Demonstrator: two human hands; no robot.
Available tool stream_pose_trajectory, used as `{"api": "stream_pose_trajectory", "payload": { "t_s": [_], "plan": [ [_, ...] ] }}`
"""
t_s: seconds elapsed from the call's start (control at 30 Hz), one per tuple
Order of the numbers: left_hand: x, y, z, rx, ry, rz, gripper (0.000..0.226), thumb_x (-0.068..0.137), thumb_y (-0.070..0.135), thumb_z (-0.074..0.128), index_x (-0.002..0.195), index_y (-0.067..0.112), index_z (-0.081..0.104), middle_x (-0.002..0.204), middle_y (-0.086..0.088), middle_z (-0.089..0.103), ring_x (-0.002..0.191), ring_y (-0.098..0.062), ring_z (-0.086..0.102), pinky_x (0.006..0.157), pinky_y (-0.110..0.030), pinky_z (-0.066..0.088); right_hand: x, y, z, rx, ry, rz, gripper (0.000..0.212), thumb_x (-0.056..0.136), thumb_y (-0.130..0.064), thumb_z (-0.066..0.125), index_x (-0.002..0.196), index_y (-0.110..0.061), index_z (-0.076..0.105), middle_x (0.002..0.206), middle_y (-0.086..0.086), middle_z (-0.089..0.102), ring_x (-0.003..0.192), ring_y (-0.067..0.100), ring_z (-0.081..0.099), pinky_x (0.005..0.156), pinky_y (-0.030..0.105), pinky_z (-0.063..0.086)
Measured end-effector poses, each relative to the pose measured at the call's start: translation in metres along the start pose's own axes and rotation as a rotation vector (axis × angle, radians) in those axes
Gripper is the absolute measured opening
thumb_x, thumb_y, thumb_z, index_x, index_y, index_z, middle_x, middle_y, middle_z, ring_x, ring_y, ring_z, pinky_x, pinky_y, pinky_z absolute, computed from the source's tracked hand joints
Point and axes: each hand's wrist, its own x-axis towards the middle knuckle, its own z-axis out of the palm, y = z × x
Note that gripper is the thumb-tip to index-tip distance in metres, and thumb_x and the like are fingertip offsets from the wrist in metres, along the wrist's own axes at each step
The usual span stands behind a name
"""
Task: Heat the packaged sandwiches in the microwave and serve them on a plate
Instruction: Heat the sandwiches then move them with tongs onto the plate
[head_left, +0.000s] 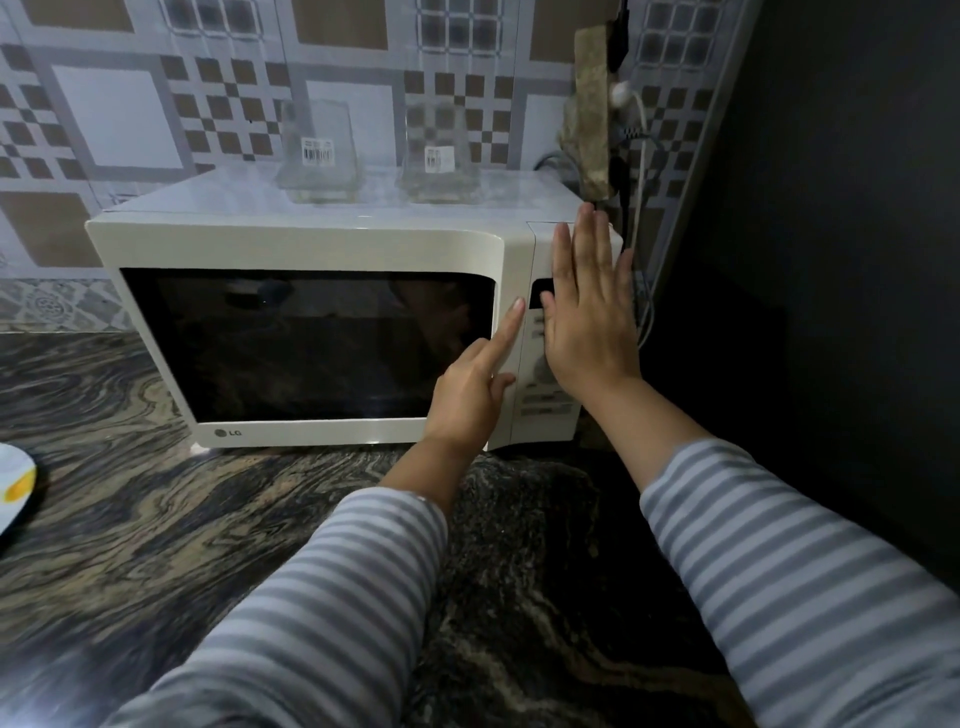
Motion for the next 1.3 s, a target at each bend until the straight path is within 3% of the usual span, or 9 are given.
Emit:
{"api": "stream_pose_trajectory", "payload": {
  "t_s": [0.13,0.27,0.37,0.47,0.63,0.9,0.97,1.1,1.3],
  "plan": [
    [-0.031,0.006,0.011,-0.103,-0.018,-0.02,0.087,0.088,-0.007,0.051,0.151,0.029,0.003,0.111,-0.008,0.046,0.088,-0.019,0.05,0.079,-0.025,0.044,-0.039,-0.008,0.002,0.116,-0.066,0.061,0.061,0.098,-0.018,0.037,0.153,-0.011,0.012,0.159,0.022,0.003,0.148,0.034,0.001,0.117,0.057,0.005],
    [-0.085,0.0,0.033,0.066,-0.054,-0.189,0.085,0.083,0.006,0.049,0.152,0.033,0.008,0.139,-0.009,0.037,0.116,-0.03,0.048,0.087,-0.044,0.05,-0.105,-0.018,0.014,0.166,-0.262,0.22,0.069,0.095,-0.017,0.043,0.154,-0.019,0.006,0.158,0.024,-0.002,0.147,0.038,0.001,0.117,0.055,0.012],
    [-0.111,0.005,0.041,0.276,-0.214,-0.3,0.072,0.093,0.025,0.045,0.154,0.028,0.006,0.149,-0.006,0.03,0.133,-0.027,0.034,0.105,-0.043,0.034,-0.134,-0.023,0.02,0.185,-0.472,0.323,0.073,0.097,-0.019,0.041,0.153,-0.026,-0.007,0.159,0.018,-0.011,0.148,0.033,-0.001,0.119,0.047,0.01],
    [-0.117,0.006,0.045,0.376,-0.355,-0.329,0.062,0.098,0.042,0.034,0.154,0.027,0.011,0.159,0.001,0.02,0.146,-0.018,0.014,0.118,-0.039,0.011,-0.144,-0.025,0.026,0.191,-0.572,0.372,0.074,0.099,-0.021,0.038,0.151,-0.031,-0.013,0.16,0.012,-0.014,0.148,0.029,0.0,0.12,0.042,0.013],
    [-0.115,0.003,0.048,0.424,-0.444,-0.335,0.057,0.098,0.049,0.027,0.152,0.033,0.021,0.161,0.004,0.014,0.149,-0.014,0.002,0.12,-0.042,0.002,-0.146,-0.025,0.031,0.149,-0.553,0.368,0.075,0.097,-0.023,0.042,0.151,-0.034,-0.008,0.16,0.013,-0.011,0.145,0.034,0.01,0.117,0.044,0.022],
    [-0.109,0.006,0.046,0.364,-0.387,-0.365,0.055,0.095,0.05,0.034,0.148,0.034,0.031,0.159,0.006,0.022,0.148,-0.013,0.01,0.12,-0.042,0.004,-0.138,-0.026,0.021,0.14,-0.536,0.376,0.073,0.096,-0.02,0.042,0.152,-0.032,-0.002,0.16,0.013,-0.004,0.144,0.031,0.014,0.119,0.042,0.015],
    [-0.109,0.006,0.045,0.353,-0.385,-0.367,0.054,0.095,0.049,0.035,0.147,0.034,0.033,0.159,0.006,0.023,0.148,-0.012,0.01,0.121,-0.041,0.004,-0.134,-0.025,0.02,0.187,-0.482,0.4,0.072,0.094,-0.018,0.043,0.152,-0.032,0.002,0.16,0.014,0.003,0.144,0.031,0.019,0.117,0.042,0.022],
    [-0.111,0.005,0.045,0.338,-0.377,-0.368,0.054,0.095,0.049,0.035,0.147,0.033,0.034,0.158,0.007,0.024,0.148,-0.011,0.011,0.121,-0.04,0.003,-0.124,-0.025,0.018,0.22,-0.453,0.412,0.081,0.094,-0.019,0.043,0.148,-0.04,-0.012,0.158,0.016,0.01,0.139,0.033,0.029,0.108,0.043,0.037],
    [-0.111,0.005,0.045,0.336,-0.367,-0.368,0.054,0.095,0.049,0.036,0.146,0.033,0.036,0.158,0.007,0.025,0.148,-0.01,0.011,0.121,-0.039,0.003,-0.117,-0.026,0.014,0.152,-0.471,0.39,0.083,0.093,-0.02,0.045,0.15,-0.037,-0.013,0.152,0.017,0.017,0.121,0.031,0.044,0.096,0.037,0.045]
  ]
}}
